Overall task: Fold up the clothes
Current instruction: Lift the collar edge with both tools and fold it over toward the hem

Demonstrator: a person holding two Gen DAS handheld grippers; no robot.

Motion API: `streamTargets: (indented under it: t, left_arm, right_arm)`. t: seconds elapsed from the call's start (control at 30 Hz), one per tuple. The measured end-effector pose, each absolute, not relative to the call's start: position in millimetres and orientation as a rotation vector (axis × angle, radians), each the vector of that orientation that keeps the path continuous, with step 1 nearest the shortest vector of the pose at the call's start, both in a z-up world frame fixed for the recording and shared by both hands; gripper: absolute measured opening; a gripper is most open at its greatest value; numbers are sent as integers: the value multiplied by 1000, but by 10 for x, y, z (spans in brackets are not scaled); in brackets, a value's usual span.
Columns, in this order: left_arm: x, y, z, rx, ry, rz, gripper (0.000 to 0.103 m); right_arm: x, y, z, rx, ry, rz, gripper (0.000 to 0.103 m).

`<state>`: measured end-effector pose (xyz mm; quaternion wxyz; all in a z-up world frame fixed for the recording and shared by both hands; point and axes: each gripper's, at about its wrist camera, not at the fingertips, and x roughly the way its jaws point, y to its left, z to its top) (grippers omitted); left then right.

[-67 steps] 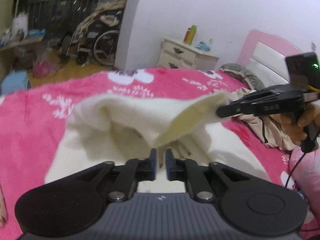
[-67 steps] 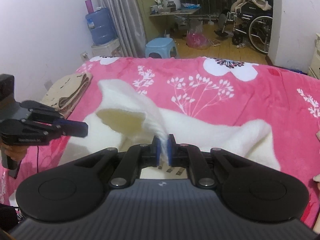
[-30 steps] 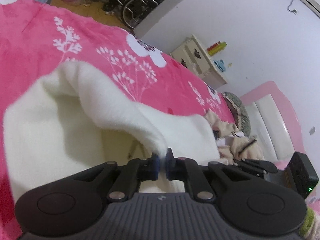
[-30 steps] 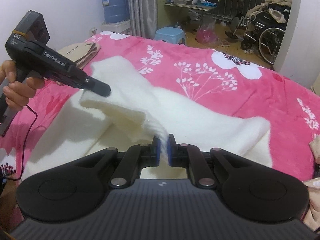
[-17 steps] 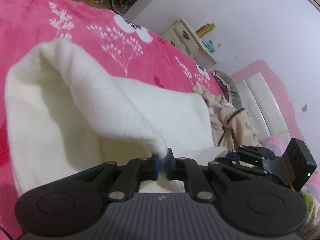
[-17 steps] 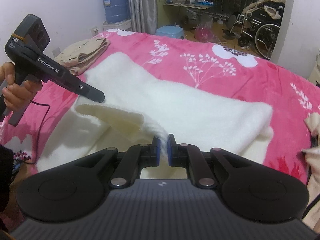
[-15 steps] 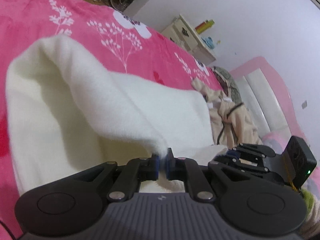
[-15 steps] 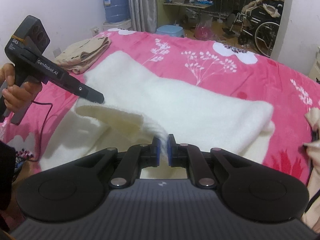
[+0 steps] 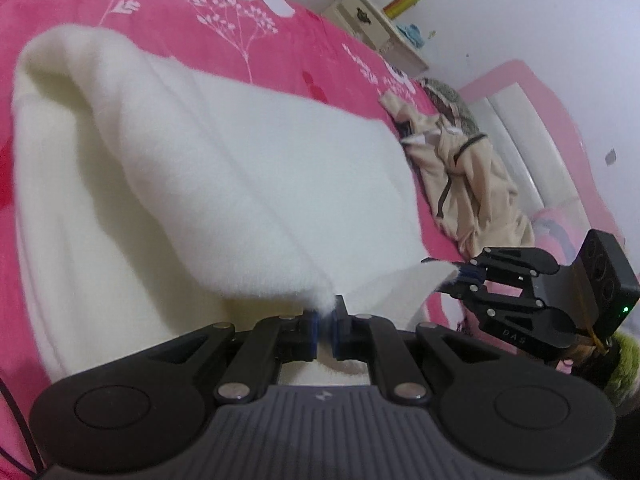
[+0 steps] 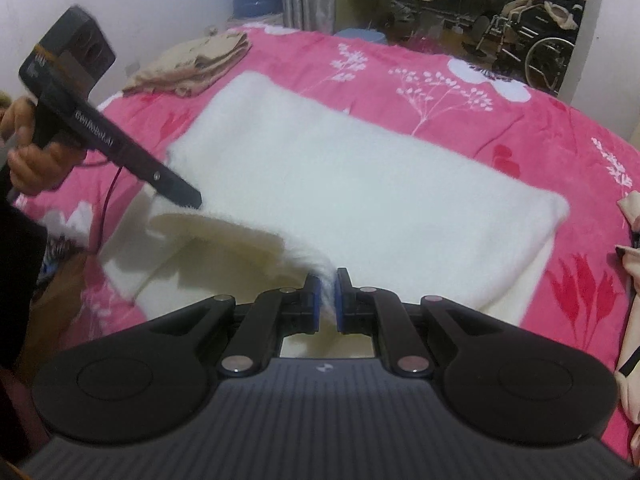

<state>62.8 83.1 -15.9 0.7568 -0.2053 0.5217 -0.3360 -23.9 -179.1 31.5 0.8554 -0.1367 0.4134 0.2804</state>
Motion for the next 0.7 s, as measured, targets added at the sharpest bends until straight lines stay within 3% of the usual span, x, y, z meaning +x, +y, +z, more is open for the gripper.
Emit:
streamTargets:
  t: [0.7]
  left_arm:
    - [396, 744, -309, -345, 1199, -780, 6]
  right_arm:
    - [-516, -1785, 193, -367, 923, 666, 6]
